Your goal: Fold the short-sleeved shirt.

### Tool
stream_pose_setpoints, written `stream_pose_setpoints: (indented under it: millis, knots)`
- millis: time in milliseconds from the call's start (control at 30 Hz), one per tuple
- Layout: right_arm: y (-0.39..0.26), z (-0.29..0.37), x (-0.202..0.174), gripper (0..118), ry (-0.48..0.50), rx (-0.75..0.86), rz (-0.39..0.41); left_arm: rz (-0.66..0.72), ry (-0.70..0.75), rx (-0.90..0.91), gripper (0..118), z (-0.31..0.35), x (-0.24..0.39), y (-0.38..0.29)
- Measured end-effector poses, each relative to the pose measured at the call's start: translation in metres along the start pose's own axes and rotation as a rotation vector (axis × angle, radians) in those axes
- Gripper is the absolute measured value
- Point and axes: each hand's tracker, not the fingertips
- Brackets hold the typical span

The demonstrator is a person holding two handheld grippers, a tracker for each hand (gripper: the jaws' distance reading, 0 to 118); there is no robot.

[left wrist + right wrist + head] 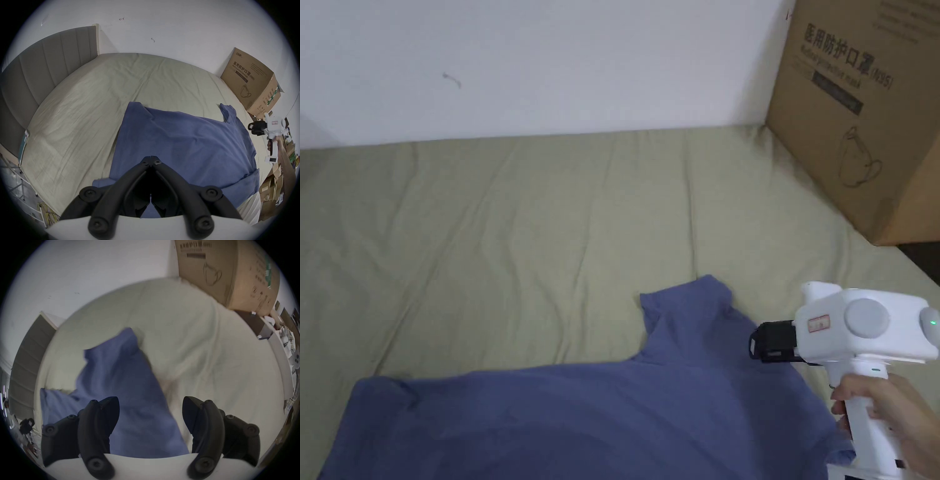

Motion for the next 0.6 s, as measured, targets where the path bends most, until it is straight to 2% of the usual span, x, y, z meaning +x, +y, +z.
stream_pose_setpoints:
  millis: [67,100,167,200,233,267,300,333,367,433,467,600]
  knots:
    - [0.0,-0.027,-0.002,78,-0.052,-0.093,-0.042,-0.005,0.009,-0.009,0,-0.006,0.0,0.0]
    - [-0.003,-0.037,-0.003,74,-0.06,-0.138,-0.036,-0.008,0.008,-0.017,0,-0.008,0.0,0.0]
    - [-0.004,-0.022,-0.012,70,-0.065,-0.081,0.007,0.001,0.001,-0.027,0,-0.015,-0.005,-0.002]
    - [-0.004,-0.013,-0.016,60,-0.065,-0.07,0.06,0.002,-0.003,-0.032,0,-0.017,-0.006,-0.002]
    - [-0.003,-0.008,-0.018,33,-0.086,-0.065,0.117,0.003,-0.01,-0.032,0,-0.019,-0.007,0.0]
    - [-0.003,-0.004,-0.017,13,-0.078,-0.062,0.127,0.001,-0.015,-0.036,0,-0.019,-0.001,0.003]
    - [-0.001,-0.003,-0.014,10,-0.005,-0.075,0.082,0.003,-0.012,-0.039,2,-0.022,0.0,0.007]
    - [0.002,-0.001,-0.014,9,0.011,-0.093,0.032,0.002,-0.01,-0.043,21,-0.024,0.001,0.012]
    - [0.001,-0.002,-0.015,9,-0.01,-0.088,0.035,-0.009,-0.003,-0.046,49,-0.028,0.002,0.02]
    - [0.0,-0.003,-0.017,9,-0.021,-0.085,0.049,-0.014,-0.013,-0.034,114,-0.041,0.002,0.04]
    - [0.001,-0.005,-0.015,9,-0.022,-0.082,0.042,-0.012,-0.021,-0.029,118,-0.05,0.002,0.051]
    - [0.002,0.0,-0.013,9,-0.011,-0.077,0.031,0.001,0.032,-0.006,114,-0.09,-0.003,0.094]
